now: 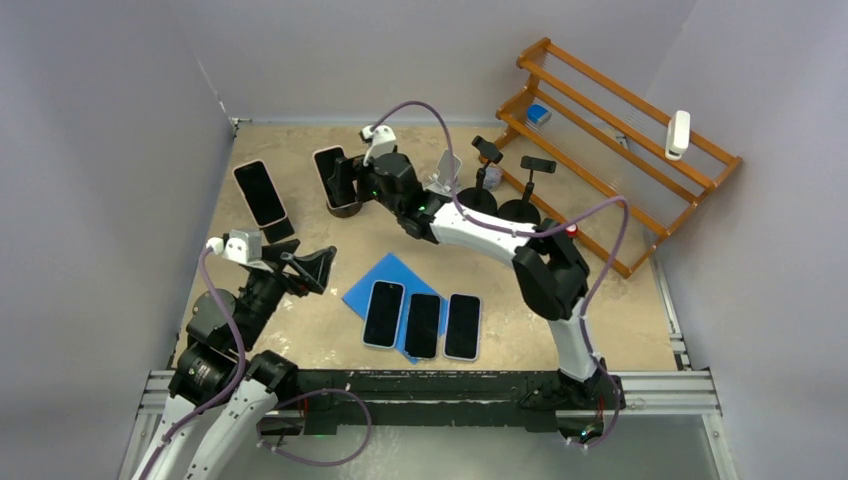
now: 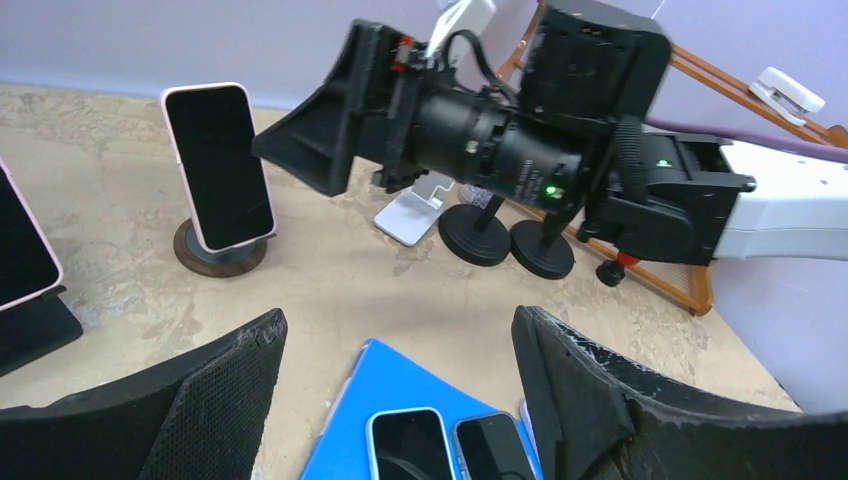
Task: Remove the phone from the phone stand
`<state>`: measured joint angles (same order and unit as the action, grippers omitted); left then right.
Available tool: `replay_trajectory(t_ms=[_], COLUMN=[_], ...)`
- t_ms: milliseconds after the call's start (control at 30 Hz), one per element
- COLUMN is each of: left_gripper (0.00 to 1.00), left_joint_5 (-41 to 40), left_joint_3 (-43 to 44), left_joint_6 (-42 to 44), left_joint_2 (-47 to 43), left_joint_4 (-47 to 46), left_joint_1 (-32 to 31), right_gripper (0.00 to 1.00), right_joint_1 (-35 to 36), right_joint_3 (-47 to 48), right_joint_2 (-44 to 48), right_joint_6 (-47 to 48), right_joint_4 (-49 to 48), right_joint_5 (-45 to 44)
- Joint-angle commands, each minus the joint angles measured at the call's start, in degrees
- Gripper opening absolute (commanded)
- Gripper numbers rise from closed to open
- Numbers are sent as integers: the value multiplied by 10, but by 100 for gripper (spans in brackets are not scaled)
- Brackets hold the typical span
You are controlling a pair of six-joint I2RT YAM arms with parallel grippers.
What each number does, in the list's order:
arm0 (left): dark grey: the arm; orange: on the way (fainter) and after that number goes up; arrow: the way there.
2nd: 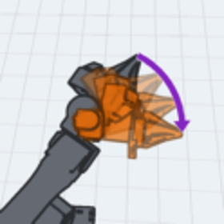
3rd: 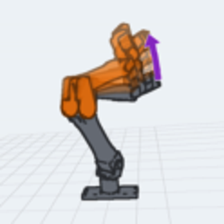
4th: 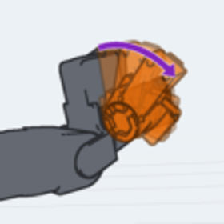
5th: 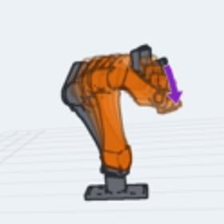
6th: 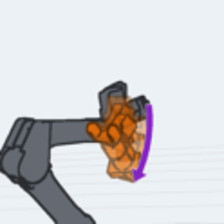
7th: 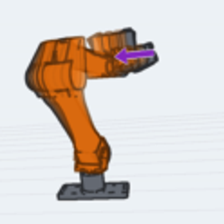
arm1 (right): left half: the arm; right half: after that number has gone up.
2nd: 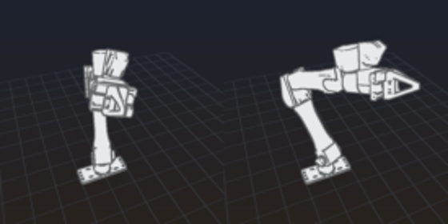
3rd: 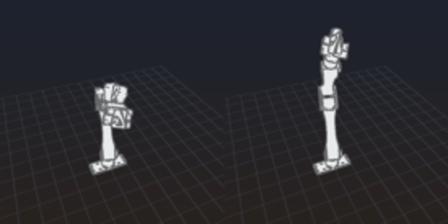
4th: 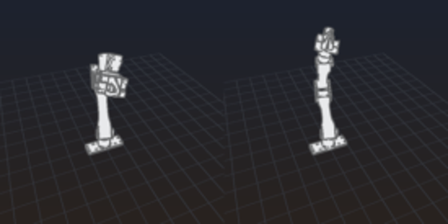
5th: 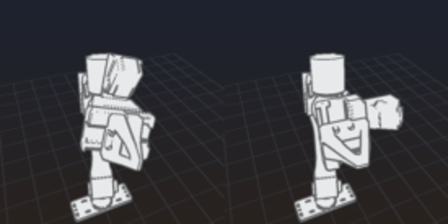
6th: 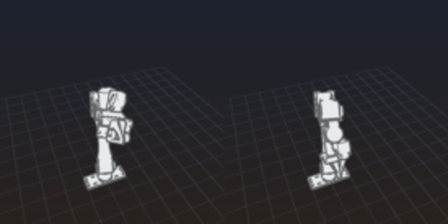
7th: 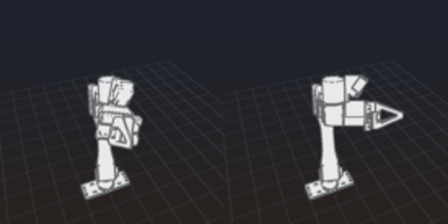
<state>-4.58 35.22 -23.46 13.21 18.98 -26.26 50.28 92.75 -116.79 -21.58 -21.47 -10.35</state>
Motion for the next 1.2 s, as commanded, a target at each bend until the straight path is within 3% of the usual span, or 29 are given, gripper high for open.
replay_trajectory(t_ms=[0, 400, 1167], left_gripper=[81, 81, 81], left_joint_5=[-10, -10, -6], left_joint_3=[15, 15, 16], left_joint_6=[-7, -7, -8], left_joint_2=[2, 9, 16], left_joint_4=[-12, -11, -11], left_joint_1=[2, 2, 2], right_gripper=[99, 99, 99], right_joint_1=[4, 5, 5], right_joint_3=[91, 230, 337], right_joint_2=[-41, -156, -255], right_joint_6=[36, 71, 90], right_joint_4=[51, 122, 141], right_joint_5=[-17, -37, -56])
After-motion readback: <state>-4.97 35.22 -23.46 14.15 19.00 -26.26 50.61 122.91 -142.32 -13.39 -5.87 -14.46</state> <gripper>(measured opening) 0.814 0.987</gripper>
